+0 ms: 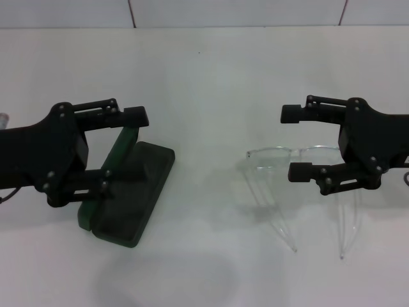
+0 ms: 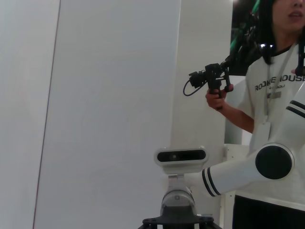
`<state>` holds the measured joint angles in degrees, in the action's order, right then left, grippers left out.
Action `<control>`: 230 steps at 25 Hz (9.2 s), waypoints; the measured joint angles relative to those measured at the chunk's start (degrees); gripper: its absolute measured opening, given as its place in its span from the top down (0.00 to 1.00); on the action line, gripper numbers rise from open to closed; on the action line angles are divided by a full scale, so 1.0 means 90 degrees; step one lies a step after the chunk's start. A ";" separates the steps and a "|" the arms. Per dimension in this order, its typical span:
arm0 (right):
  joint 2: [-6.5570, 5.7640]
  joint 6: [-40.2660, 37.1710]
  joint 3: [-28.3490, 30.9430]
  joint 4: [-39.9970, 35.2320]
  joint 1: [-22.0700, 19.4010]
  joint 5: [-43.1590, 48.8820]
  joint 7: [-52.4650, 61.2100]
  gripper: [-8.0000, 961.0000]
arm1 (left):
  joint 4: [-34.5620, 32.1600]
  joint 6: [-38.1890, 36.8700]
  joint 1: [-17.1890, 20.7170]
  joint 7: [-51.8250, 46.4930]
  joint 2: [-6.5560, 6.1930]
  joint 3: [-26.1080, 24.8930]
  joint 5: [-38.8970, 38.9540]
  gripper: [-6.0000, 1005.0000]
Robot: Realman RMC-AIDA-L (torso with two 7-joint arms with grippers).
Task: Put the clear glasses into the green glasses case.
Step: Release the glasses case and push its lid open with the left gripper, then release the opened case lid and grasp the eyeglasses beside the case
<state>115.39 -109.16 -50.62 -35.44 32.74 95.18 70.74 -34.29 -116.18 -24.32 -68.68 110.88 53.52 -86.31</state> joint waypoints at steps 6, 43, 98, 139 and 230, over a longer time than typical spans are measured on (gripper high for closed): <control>0.0011 0.0025 0.0000 -0.0091 -0.0060 -0.0008 0.0002 0.09 | 0.0002 0.0000 -0.0018 -0.0001 0.0016 -0.0005 -0.0027 0.31; -0.0188 0.1183 0.1776 -0.0200 -0.0884 -0.0663 -0.0507 0.35 | -0.4951 0.1829 0.0183 -0.5857 0.0742 -0.1457 -0.2536 0.32; -0.0485 0.0948 0.2334 -0.0260 -0.1240 -0.0769 -0.1244 0.58 | -0.6574 0.2377 -0.0116 -1.0830 0.0981 0.3057 -0.7106 0.53; -0.0358 0.0619 0.2763 -0.0173 -0.1631 -0.0875 -0.1391 0.59 | -0.7607 0.1694 -0.0413 -1.0255 0.0963 0.3285 -0.7006 0.90; 0.0014 0.1254 -0.1507 -0.1812 0.3303 0.5995 0.3342 0.48 | -0.6873 0.2179 -0.0400 -0.9653 0.0991 0.3927 -0.7286 0.91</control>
<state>115.52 -97.88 -64.18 -51.75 62.47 149.13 100.82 -96.15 -96.57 -27.92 -155.56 119.79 88.86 -151.89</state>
